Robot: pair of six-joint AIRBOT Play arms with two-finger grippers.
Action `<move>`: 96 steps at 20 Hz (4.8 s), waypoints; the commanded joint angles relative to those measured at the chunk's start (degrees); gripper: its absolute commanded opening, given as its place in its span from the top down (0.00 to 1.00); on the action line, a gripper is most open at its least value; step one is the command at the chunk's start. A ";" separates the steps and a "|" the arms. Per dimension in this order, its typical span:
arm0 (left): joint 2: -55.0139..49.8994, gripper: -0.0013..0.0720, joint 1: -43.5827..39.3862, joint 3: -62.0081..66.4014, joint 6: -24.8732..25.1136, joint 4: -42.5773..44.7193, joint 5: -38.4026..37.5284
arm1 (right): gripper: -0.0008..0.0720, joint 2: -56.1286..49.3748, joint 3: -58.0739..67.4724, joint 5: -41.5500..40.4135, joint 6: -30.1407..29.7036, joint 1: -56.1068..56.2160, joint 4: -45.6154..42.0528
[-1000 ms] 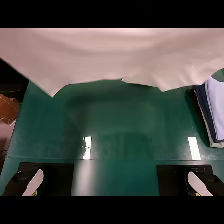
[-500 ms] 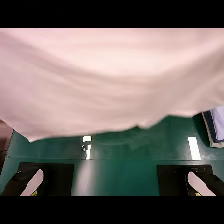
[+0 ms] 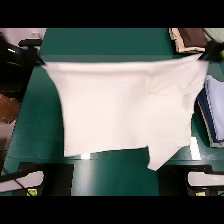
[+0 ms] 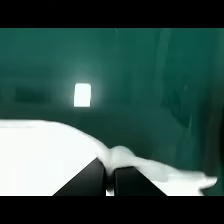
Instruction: Fold the shirts.
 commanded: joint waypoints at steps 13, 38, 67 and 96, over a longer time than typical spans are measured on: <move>-17.88 0.95 -4.85 -2.27 2.64 2.58 2.54 | 0.97 -9.42 -9.81 -8.35 -2.32 0.68 -8.41; 12.07 0.39 -3.74 -54.60 1.27 -1.84 7.89 | 0.37 28.44 -48.00 -11.98 -6.88 -11.72 9.38; 12.98 0.95 -10.75 -46.82 2.93 -1.27 4.52 | 0.96 24.28 -72.11 -12.57 -7.58 -15.32 5.73; -2.64 0.94 -10.58 -23.76 -2.97 12.85 22.58 | 0.84 -8.07 -12.31 -3.61 -2.71 5.27 -2.38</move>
